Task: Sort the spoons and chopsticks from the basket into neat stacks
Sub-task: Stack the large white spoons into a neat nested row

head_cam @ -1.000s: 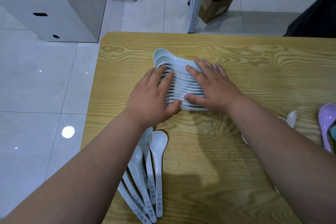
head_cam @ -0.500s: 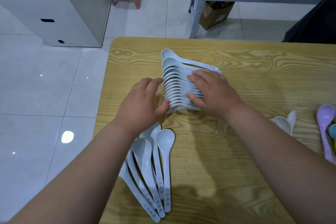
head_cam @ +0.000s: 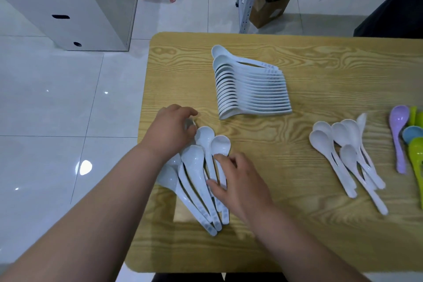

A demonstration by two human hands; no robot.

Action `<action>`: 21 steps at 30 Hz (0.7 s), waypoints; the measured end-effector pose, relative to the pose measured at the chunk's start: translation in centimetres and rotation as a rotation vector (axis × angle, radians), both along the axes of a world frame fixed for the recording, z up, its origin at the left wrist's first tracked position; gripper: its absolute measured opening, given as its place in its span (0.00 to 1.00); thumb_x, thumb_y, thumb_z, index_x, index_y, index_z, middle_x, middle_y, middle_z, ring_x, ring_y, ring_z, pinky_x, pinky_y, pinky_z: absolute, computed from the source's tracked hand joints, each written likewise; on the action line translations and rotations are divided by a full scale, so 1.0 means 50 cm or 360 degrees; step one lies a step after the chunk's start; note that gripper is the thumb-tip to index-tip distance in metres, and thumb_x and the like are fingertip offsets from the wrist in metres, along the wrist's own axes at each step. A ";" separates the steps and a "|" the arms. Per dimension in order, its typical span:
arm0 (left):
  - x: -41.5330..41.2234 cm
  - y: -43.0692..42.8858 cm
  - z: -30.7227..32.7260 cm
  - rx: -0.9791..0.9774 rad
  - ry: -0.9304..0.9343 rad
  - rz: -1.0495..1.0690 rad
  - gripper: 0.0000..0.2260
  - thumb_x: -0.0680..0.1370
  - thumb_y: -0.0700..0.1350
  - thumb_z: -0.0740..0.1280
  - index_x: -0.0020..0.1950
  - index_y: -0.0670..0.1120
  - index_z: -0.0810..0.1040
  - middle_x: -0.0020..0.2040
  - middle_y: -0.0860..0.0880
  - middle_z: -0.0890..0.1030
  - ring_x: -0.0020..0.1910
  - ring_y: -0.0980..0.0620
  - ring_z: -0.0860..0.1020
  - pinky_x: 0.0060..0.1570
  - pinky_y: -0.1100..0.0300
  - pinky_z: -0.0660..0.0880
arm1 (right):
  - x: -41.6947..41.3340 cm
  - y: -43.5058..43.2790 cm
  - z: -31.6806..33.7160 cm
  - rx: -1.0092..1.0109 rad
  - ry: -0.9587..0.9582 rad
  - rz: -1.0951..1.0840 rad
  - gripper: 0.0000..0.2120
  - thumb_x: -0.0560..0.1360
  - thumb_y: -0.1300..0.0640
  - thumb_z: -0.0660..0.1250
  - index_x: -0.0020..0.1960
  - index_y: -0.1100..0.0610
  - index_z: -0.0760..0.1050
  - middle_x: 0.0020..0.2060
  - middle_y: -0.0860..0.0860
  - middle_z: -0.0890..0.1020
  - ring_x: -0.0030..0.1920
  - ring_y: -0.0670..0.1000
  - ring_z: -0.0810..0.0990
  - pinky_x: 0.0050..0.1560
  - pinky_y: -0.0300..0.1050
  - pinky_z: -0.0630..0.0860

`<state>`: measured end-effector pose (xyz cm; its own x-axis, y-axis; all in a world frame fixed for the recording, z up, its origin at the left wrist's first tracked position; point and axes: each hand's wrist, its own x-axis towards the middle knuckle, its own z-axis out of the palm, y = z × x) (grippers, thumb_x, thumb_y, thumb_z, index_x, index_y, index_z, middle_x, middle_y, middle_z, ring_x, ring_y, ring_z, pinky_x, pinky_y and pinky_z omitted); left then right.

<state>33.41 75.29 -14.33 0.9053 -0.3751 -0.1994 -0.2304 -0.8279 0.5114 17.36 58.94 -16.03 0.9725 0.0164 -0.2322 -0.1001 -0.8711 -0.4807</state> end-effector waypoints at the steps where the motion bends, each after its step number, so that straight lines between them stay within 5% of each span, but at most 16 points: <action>1: 0.005 0.000 0.001 0.0002 0.0041 0.0024 0.14 0.76 0.42 0.68 0.62 0.49 0.80 0.56 0.45 0.79 0.58 0.44 0.75 0.55 0.58 0.68 | -0.001 0.008 0.005 -0.0004 0.0042 -0.0038 0.26 0.77 0.41 0.65 0.72 0.48 0.66 0.55 0.49 0.71 0.50 0.51 0.74 0.41 0.41 0.71; 9: 0.009 0.009 0.020 -0.0164 0.0151 0.0199 0.08 0.75 0.36 0.65 0.48 0.46 0.81 0.45 0.51 0.80 0.46 0.48 0.77 0.44 0.56 0.72 | 0.004 0.015 0.040 -0.0025 0.0321 -0.0228 0.26 0.80 0.52 0.60 0.76 0.44 0.59 0.60 0.52 0.71 0.42 0.51 0.73 0.38 0.43 0.69; 13: 0.000 0.008 0.025 -0.0216 0.0130 0.0125 0.07 0.78 0.38 0.65 0.50 0.47 0.80 0.48 0.50 0.78 0.44 0.51 0.76 0.40 0.60 0.69 | 0.001 0.004 0.039 0.0098 0.0340 -0.0275 0.25 0.78 0.54 0.62 0.73 0.44 0.61 0.48 0.51 0.76 0.43 0.52 0.76 0.40 0.49 0.75; 21: -0.010 -0.017 0.084 -0.0689 0.0261 0.0208 0.08 0.81 0.43 0.63 0.51 0.51 0.81 0.47 0.55 0.79 0.42 0.63 0.75 0.40 0.69 0.68 | -0.030 -0.053 0.069 0.0508 0.0159 -0.0622 0.21 0.77 0.55 0.67 0.68 0.43 0.74 0.51 0.44 0.77 0.52 0.46 0.77 0.49 0.41 0.72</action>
